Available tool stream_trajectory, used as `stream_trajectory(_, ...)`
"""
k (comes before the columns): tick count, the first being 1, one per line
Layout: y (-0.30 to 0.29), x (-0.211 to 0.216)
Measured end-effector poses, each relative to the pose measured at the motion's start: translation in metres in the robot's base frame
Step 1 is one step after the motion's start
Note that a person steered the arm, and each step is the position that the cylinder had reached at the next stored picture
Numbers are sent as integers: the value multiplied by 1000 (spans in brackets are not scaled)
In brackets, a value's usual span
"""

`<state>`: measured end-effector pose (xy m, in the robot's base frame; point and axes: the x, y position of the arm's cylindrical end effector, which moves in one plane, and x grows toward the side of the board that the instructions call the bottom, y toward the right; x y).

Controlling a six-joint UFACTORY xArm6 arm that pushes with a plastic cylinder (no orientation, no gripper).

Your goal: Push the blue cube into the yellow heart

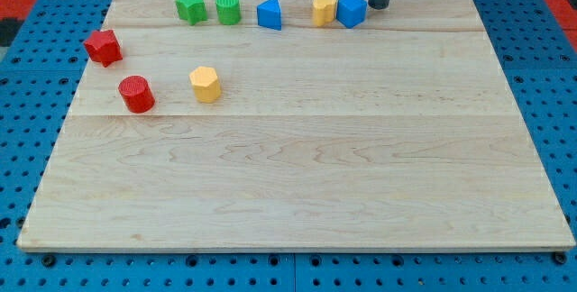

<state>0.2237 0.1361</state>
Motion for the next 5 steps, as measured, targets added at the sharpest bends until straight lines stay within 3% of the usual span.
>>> stream_trajectory(5,-15,18)
